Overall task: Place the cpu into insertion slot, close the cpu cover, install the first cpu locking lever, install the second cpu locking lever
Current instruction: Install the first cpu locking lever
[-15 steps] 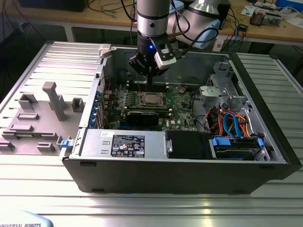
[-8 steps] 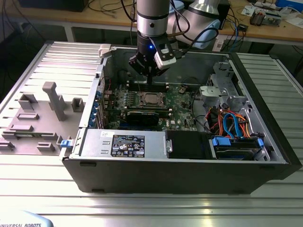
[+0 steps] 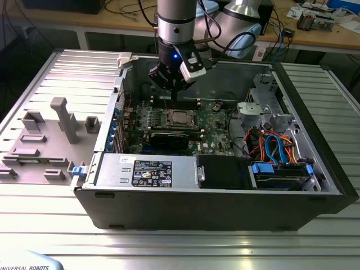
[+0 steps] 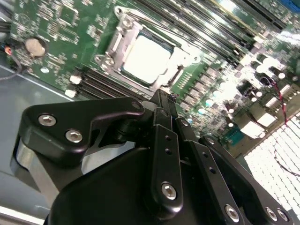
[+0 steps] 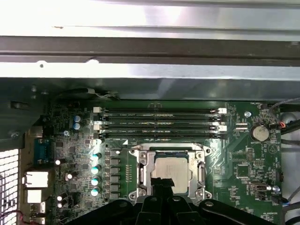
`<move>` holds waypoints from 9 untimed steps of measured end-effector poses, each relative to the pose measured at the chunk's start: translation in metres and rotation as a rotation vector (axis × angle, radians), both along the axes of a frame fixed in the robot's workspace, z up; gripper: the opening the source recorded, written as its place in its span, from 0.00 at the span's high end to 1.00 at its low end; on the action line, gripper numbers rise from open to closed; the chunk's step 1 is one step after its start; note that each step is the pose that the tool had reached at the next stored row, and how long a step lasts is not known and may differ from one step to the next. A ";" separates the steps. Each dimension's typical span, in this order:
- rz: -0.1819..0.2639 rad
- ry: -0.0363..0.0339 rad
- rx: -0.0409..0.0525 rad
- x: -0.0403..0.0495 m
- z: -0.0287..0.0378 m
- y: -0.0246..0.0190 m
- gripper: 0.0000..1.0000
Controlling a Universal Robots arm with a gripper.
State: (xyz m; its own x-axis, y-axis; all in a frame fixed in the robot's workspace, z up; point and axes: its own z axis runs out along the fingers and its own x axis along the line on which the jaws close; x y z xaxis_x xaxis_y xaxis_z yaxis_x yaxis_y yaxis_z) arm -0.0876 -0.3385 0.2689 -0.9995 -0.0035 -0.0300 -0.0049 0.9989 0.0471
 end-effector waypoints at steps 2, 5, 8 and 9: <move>0.000 -0.0001 0.0001 -0.0077 -0.0005 0.0000 0.89; 0.000 0.0000 0.0001 -0.0229 -0.0016 0.0000 0.89; 0.000 0.0000 0.0000 -0.0332 -0.0030 0.0002 0.89; 0.000 -0.0001 0.0002 -0.0377 -0.0038 0.0008 0.89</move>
